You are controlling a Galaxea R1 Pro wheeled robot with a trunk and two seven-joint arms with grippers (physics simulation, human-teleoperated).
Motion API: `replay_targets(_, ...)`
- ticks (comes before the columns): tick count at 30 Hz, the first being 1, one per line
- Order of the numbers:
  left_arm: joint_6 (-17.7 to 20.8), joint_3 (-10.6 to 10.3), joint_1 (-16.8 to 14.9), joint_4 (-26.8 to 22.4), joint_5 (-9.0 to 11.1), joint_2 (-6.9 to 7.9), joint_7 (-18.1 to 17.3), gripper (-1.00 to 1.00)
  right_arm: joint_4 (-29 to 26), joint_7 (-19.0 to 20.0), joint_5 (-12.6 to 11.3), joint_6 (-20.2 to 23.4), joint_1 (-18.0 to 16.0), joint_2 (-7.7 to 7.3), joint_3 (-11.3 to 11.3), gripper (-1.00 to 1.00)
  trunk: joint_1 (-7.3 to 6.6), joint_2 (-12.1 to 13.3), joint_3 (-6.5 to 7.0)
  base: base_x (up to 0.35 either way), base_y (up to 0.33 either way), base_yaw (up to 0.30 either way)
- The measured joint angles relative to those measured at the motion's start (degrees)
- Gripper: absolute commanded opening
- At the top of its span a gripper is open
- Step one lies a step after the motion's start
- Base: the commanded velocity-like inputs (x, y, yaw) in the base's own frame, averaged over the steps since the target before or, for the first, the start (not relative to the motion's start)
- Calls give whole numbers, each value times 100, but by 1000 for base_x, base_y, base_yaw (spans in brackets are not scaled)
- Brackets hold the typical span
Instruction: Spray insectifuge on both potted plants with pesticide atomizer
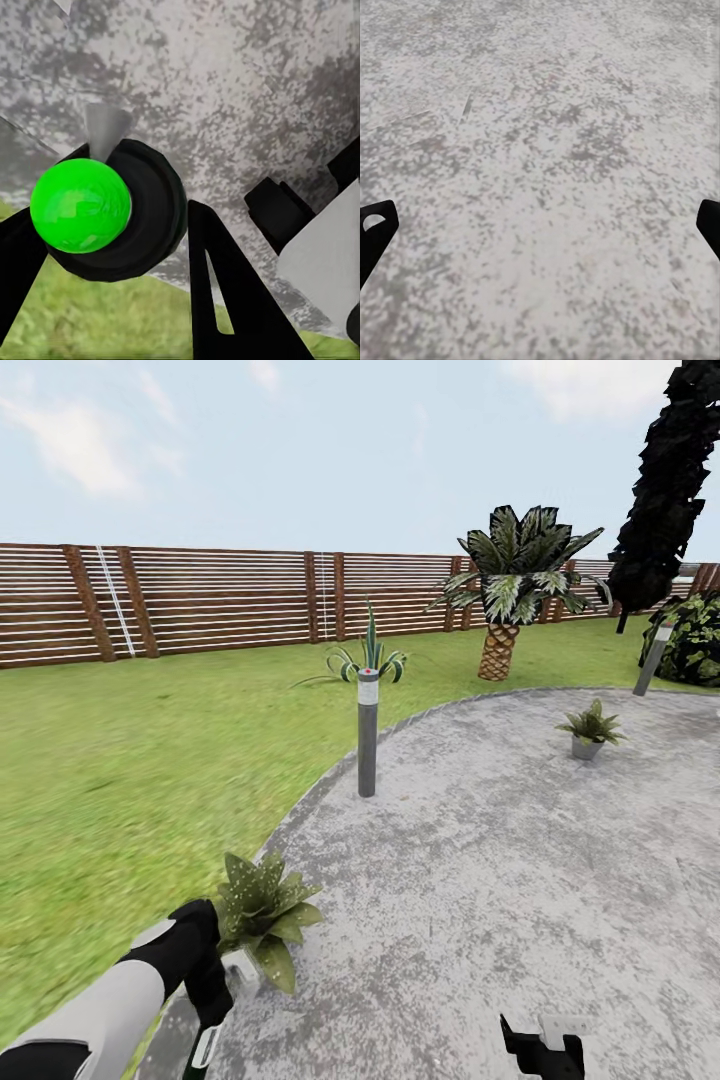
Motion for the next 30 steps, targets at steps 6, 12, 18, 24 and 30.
replay_targets(6,3,6,102,-75,7,-12,31,-100,3,0,2,-3,-2,9,9,100,0,0,0,0,-199,140)
replay_targets(12,5,26,103,-48,9,-14,256,-100,1,0,3,0,0,10,9,100,0,0,0,0,-130,146)
replay_targets(18,634,633,11,-109,7,-244,483,-100,0,1,3,0,0,9,8,100,0,0,0,0,-3,3)
replay_targets(24,680,672,90,-17,53,-360,1268,-100,0,1,11,0,0,9,9,100,0,0,0,0,0,0)
replay_targets(30,712,677,32,-100,56,-374,1260,-100,0,1,12,0,0,9,9,100,0,0,0,0,0,0)
